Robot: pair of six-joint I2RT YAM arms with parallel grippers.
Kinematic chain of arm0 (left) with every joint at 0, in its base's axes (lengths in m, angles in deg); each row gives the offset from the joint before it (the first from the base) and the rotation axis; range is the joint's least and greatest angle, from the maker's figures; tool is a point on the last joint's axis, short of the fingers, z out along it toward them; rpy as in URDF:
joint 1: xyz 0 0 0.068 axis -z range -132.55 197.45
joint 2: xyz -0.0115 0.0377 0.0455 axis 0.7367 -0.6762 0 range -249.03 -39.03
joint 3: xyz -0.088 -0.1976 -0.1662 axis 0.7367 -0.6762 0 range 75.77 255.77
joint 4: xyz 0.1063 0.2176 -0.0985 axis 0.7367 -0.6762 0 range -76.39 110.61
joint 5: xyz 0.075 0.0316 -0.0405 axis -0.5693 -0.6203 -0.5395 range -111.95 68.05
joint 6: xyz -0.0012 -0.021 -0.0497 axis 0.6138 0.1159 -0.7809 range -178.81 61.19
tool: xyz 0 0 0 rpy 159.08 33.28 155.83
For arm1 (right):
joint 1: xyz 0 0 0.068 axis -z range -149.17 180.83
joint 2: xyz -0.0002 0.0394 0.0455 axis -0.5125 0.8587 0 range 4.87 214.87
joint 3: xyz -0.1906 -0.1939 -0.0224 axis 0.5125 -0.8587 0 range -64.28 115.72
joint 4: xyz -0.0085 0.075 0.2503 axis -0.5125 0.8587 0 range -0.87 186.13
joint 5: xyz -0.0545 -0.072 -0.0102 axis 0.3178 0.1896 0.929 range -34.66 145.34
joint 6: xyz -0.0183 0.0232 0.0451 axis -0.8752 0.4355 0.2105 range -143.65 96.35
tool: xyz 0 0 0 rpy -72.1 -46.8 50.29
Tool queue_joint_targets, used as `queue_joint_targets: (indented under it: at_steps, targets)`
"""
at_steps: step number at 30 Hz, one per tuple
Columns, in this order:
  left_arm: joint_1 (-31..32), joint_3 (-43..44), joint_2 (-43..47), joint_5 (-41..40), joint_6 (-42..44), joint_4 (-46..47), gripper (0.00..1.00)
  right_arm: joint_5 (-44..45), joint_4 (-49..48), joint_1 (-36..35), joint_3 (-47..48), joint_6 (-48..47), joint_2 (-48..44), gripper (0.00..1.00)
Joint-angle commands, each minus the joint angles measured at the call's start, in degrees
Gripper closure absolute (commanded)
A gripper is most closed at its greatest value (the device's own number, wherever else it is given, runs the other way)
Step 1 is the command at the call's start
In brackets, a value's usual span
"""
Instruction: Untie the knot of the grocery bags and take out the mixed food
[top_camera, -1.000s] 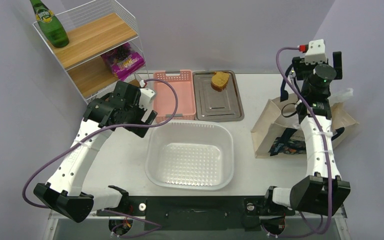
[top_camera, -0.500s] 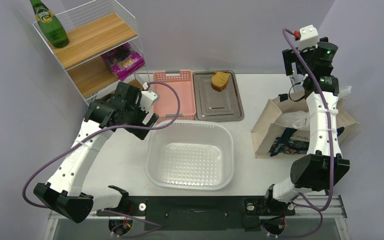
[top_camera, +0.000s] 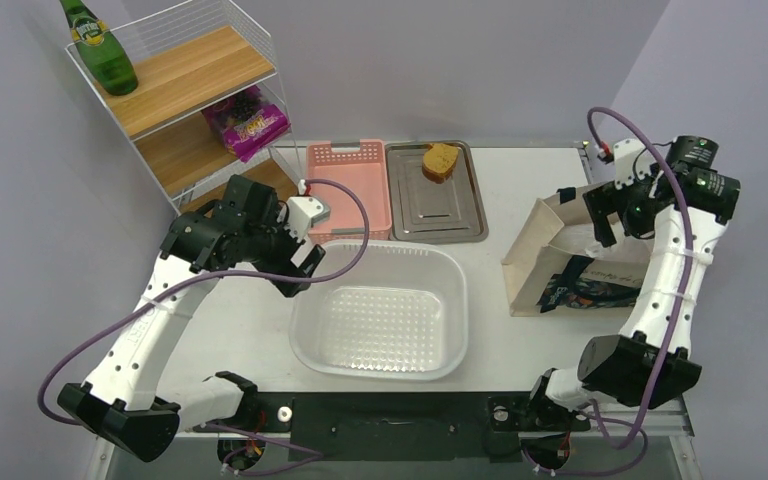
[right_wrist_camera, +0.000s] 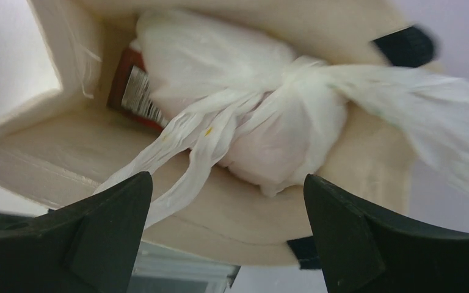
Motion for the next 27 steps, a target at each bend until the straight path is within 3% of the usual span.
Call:
queue_joint_targets:
  at_steps: [1,11,20,22,24,25,26,27]
  targets:
    - [0.5,-0.9,1.5,6.9,2.0,2.8,0.09,2.8,8.1,0.5,-3.8,-7.4,3.2,0.1]
    - [0.9,-0.9,-0.8,8.2,6.4,0.7,0.09,19.9,-10.8,-9.8,-17.3,-7.5,7.2,0.09]
    - [0.9,-0.3,-2.3,5.9,7.5,0.1,0.09,17.9,-8.6,-7.5,-18.4,-3.0,13.7,0.13]
    - [1.0,-0.4,-2.4,6.0,7.5,0.3,0.09,16.2,-5.9,-6.3,-18.8,-2.9,14.3,0.23]
    - [1.0,-0.6,-2.3,6.2,7.4,0.8,0.09,15.4,-2.9,-5.2,-19.4,-3.2,15.1,0.44]
    - [1.0,-0.7,-2.1,6.3,7.3,1.0,0.09,15.0,-1.6,-4.4,-19.6,-3.4,15.3,0.64]
    - [1.0,-0.9,-2.1,6.3,7.3,1.4,0.09,14.1,-1.3,-4.0,-19.5,-3.3,15.1,0.72]
    - [0.9,-1.0,-2.1,6.2,7.3,1.6,0.09,13.5,-0.7,-3.0,-19.2,-3.2,14.3,0.87]
